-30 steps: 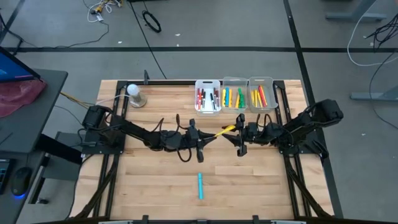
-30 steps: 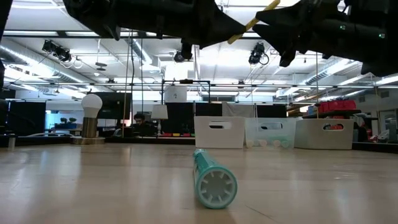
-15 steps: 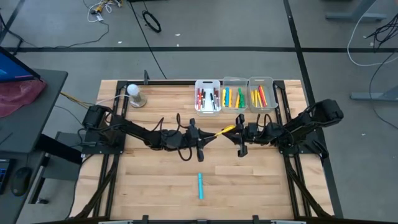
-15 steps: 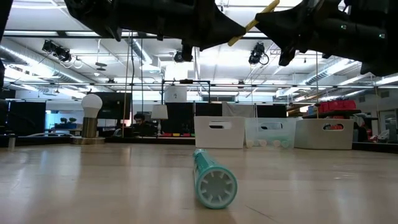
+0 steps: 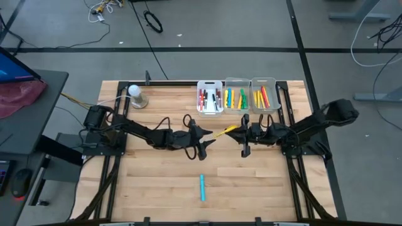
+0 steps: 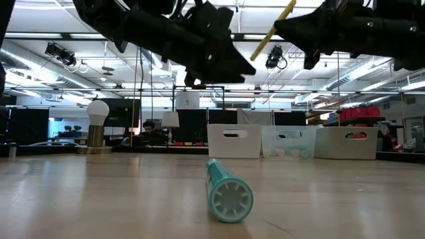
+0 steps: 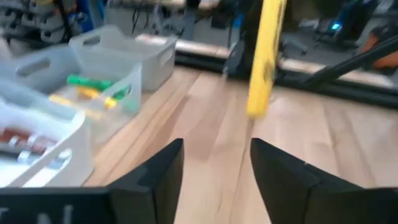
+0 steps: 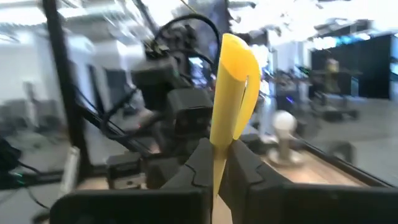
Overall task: Pick & Place Markers
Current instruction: Put the yellow pen into the gray bin
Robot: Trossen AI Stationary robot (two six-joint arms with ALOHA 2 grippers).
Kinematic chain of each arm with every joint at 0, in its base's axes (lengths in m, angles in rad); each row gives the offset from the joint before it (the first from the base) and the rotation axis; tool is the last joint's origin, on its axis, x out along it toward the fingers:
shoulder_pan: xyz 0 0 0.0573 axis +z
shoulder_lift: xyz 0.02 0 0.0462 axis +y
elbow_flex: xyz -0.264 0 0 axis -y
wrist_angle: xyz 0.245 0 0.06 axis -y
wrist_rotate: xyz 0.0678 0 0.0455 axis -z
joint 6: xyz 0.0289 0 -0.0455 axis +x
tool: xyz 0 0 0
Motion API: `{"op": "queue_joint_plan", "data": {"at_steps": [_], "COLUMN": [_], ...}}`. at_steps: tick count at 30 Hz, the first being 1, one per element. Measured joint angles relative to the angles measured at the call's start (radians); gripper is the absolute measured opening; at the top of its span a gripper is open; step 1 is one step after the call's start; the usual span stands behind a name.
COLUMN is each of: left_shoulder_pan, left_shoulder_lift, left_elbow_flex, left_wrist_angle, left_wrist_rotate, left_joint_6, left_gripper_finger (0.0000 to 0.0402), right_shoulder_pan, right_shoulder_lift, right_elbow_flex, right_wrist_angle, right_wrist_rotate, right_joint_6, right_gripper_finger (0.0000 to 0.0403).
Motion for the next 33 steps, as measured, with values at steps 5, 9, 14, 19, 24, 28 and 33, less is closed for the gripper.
{"op": "queue_joint_plan", "data": {"at_steps": [5,9,14,19,24,28,33], "left_shoulder_pan": [0.014,0.024,0.032,0.039,0.039,0.039,0.039], "left_shoulder_lift": [0.000,0.000,0.000,0.000,0.000,0.000,0.000], "left_elbow_flex": [0.000,0.000,0.000,0.000,0.000,0.000,0.000], "left_wrist_angle": [-0.098,-0.110,-0.101,-0.100,-0.099,-0.099,-0.099], "left_wrist_rotate": [-0.006,-0.023,-0.032,-0.032,-0.032,-0.032,-0.032], "left_joint_6": [-0.070,-0.093,-0.092,-0.092,-0.092,-0.092,-0.092], "left_gripper_finger": [0.0223,0.0228,0.0220,0.0216,0.0215,0.0215,0.0215], "right_shoulder_pan": [0.003,-0.008,-0.142,-0.417,-0.738,-0.911,-1.033], "right_shoulder_lift": [-0.260,-0.497,-0.602,-0.554,-0.444,-0.305,-0.139], "right_elbow_flex": [0.001,0.095,0.375,0.512,0.498,0.490,0.490], "right_wrist_angle": [-0.389,-0.976,-1.799,-2.108,-2.033,-1.934,-1.917], "right_wrist_rotate": [0.150,0.366,0.484,0.448,0.244,0.171,0.073], "right_joint_6": [-0.003,0.037,0.277,0.325,0.211,0.157,0.161], "right_gripper_finger": [0.0011,0.0011,0.0011,0.0011,0.0011,0.0011,0.0011]}}
